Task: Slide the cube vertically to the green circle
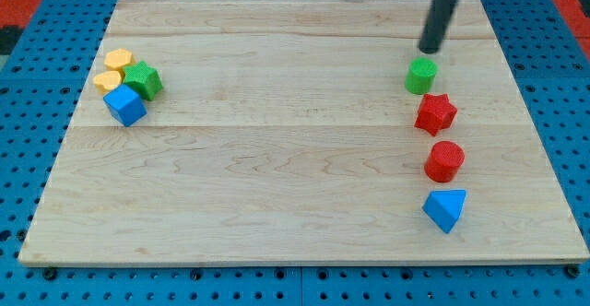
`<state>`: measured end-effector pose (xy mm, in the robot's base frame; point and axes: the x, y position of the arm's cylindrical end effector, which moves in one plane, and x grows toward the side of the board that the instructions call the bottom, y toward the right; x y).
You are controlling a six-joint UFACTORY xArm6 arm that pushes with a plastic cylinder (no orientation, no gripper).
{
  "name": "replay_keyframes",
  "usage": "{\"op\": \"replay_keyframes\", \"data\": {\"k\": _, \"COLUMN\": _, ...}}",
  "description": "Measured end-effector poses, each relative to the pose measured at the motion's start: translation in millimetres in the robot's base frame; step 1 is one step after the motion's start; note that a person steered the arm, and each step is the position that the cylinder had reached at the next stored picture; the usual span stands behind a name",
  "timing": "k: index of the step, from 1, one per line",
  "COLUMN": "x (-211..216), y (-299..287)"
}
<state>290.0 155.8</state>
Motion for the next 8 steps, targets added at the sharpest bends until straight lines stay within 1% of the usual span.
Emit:
{"op": "replay_keyframes", "data": {"k": 1, "x": -11.9, "y": -109.3}}
{"op": "replay_keyframes", "data": {"k": 2, "x": -20.7, "y": -164.6}}
{"op": "replay_keyframes", "data": {"k": 4, "x": -20.2, "y": -163.9}}
{"op": "replay_keyframes", "data": {"k": 6, "x": -2.4, "y": -159.1}}
{"op": "replay_keyframes", "data": {"k": 7, "x": 65.6, "y": -197.6}}
{"op": "replay_keyframes", "data": {"k": 8, "x": 159.8, "y": -271.7}}
